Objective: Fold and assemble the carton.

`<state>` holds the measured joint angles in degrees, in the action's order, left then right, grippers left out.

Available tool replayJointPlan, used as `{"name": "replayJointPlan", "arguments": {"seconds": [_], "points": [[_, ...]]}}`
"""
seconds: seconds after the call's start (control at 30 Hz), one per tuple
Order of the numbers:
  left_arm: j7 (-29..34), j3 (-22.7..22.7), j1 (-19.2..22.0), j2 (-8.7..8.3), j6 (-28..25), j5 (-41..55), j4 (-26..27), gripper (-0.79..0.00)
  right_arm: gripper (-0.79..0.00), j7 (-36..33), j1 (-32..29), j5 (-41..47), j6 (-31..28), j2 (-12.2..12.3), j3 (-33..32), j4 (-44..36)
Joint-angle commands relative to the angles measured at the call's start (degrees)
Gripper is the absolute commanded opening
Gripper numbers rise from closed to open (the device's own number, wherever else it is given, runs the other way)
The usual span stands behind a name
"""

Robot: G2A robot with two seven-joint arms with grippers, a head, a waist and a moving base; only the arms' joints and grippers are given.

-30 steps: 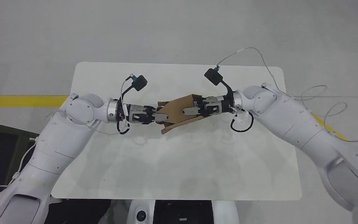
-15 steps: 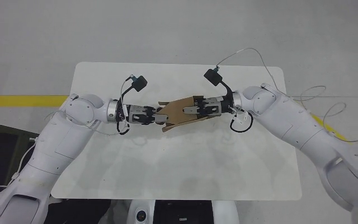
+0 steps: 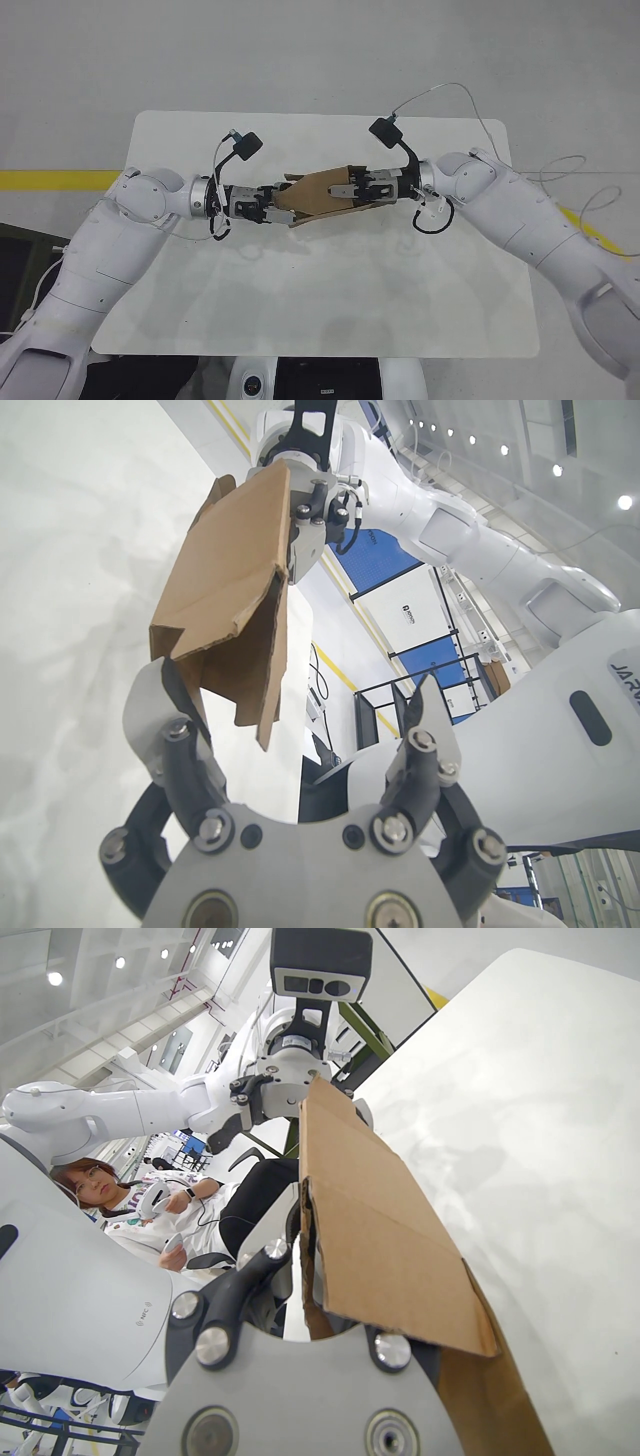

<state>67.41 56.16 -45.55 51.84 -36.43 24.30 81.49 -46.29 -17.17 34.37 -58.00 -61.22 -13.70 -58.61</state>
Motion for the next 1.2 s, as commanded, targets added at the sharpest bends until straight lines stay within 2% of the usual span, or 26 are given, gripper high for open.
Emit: {"name": "replayJointPlan", "arguments": {"seconds": [0.0,0.4,1.17], "points": [[0.28,0.31,-0.14,-0.01,0.33,0.95,0.07,0.000,-0.785,0.00,-0.51,-0.31,0.00,-0.20,-1.04,0.36],[2.40,2.31,-0.88,-0.16,1.97,5.13,1.10,0.000,-0.785,0.00,-4.13,-3.26,0.00,-2.28,-6.81,2.61],[4.18,3.72,-1.36,-0.12,3.74,7.87,5.57,0.000,-0.785,0.01,-6.13,-6.99,0.00,-7.27,-10.88,7.59]]}}
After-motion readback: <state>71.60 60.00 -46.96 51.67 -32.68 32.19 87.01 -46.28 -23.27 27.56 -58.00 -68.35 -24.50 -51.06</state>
